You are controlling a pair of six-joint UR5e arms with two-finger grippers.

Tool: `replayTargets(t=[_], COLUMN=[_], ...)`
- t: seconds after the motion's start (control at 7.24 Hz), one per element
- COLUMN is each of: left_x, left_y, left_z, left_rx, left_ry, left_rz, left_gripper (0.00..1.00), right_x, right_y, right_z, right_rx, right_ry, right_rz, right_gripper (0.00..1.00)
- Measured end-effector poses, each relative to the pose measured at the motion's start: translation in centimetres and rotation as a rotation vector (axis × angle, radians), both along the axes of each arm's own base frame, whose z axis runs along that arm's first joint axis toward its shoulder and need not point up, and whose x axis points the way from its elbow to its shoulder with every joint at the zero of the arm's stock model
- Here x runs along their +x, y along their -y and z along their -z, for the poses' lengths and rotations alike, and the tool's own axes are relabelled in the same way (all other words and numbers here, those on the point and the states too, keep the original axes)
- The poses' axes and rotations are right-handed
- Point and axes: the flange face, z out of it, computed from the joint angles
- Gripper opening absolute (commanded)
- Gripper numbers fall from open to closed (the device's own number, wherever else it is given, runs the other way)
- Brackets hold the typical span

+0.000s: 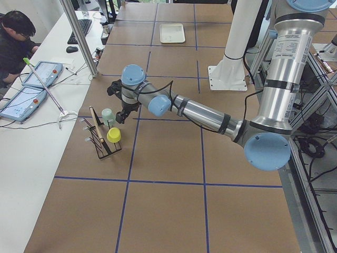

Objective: Left arm grabs green cup and hands to right arm on tray

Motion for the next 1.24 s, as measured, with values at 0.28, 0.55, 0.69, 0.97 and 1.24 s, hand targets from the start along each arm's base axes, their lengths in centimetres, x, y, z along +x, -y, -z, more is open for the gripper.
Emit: replayTargets(t=[0.28, 0.55, 0.69, 0.97, 1.24], left_x=[2.4, 5.7, 8.0, 11.0, 13.4], left_y=[5.0, 8.3, 9.3, 11.9, 13.3], left_z=[1.0, 2.6, 2.9, 3.3, 2.6], left_rx=[-0.043, -0.073, -0.077, -0.093, -0.12], left_ry=[0.003, 0.041, 0.067, 0.096, 0.113], left_rz=[0.002, 0.046, 0.049, 0.045, 0.022], left_gripper=[1.0, 1.0, 1.0, 1.0, 1.0], right_x=[0.0, 0.0, 0.0, 0.0, 0.0], right_y=[0.0, 0.0, 0.0, 0.0, 0.0], right_z=[-0.1, -0.1, -0.1, -0.2, -0.2], right_rx=[0.002, 0.003, 0.002, 0.001, -0.001], right_ry=[-0.001, -0.001, -0.001, -0.002, -0.002], right_rz=[0.001, 0.001, 0.001, 0.001, 0.0], right_gripper=[1.0, 1.0, 1.0, 1.0, 1.0])
